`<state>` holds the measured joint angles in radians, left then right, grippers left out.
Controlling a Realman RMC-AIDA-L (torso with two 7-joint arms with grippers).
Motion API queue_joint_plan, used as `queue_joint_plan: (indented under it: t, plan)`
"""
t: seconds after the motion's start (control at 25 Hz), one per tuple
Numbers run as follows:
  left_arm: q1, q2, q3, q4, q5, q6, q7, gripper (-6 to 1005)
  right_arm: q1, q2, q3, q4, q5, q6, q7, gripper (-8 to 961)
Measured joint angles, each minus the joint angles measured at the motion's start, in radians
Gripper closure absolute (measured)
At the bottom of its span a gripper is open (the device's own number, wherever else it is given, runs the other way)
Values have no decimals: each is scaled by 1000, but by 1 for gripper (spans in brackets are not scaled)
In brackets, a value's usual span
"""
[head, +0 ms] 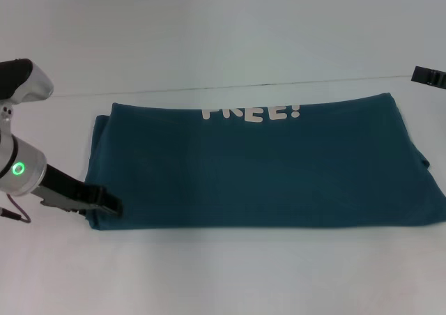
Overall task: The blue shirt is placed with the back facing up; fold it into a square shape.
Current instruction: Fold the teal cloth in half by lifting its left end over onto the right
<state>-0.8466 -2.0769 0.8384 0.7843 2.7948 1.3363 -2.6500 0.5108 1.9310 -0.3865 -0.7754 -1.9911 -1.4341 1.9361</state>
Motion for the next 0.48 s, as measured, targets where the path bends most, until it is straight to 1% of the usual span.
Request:
queue_joint_plan:
  t: [0.08, 0.48]
  plan:
    - [2, 2, 0, 1, 0, -2, 0, 195, 0, 0, 0, 0, 0, 0, 0, 49]
    - [4, 3, 0, 0, 6, -2, -4, 684, -2, 0, 0, 2, 0, 2, -3, 49]
